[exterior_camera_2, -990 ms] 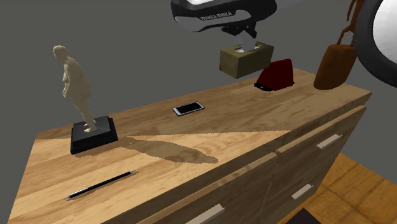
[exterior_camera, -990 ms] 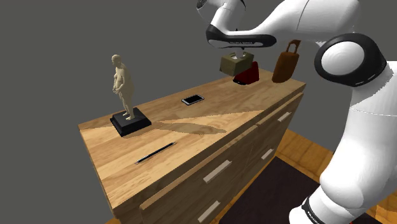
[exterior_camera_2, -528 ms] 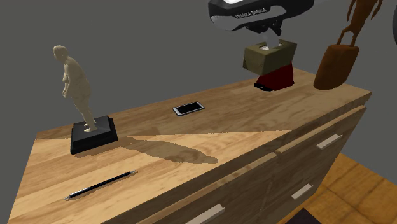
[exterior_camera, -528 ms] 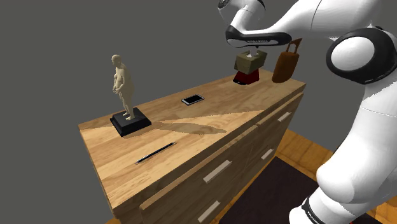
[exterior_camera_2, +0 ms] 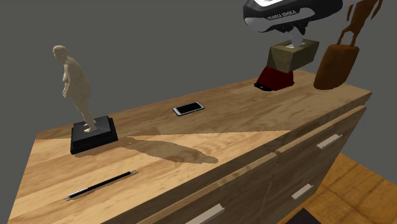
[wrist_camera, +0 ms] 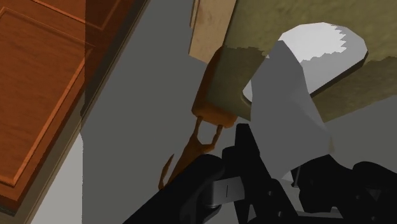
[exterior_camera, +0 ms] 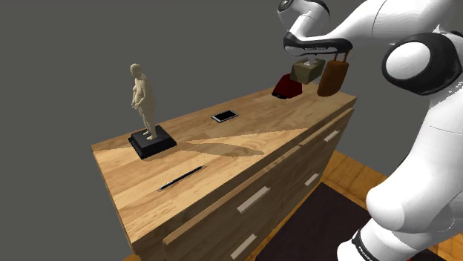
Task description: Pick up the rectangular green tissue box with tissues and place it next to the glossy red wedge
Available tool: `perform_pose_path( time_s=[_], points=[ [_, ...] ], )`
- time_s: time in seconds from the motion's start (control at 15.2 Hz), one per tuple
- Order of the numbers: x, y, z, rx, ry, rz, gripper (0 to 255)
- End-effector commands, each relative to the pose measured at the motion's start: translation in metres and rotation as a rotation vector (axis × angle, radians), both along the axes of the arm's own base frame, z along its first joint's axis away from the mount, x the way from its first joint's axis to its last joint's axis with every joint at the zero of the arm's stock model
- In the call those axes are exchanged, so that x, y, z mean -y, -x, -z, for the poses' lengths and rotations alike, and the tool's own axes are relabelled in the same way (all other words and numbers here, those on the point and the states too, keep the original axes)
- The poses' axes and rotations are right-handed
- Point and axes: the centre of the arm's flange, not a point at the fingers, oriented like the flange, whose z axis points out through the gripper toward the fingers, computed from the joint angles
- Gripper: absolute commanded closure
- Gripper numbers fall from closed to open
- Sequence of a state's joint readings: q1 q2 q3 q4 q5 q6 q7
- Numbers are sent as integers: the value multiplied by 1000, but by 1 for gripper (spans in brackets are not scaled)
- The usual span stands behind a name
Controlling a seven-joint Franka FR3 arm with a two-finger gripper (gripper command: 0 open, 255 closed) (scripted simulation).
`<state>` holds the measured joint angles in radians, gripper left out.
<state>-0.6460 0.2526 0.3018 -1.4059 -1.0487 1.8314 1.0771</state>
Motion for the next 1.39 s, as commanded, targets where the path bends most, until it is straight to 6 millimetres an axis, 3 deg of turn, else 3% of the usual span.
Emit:
perform_pose_path(
  time_s=[0.0,1.06,1.32],
  points=[
    [24,11,-1,0,0,-1,255],
    [224,77,-2,0,0,-1,255],
    [224,77,19,0,0,-1,255]
  ],
)
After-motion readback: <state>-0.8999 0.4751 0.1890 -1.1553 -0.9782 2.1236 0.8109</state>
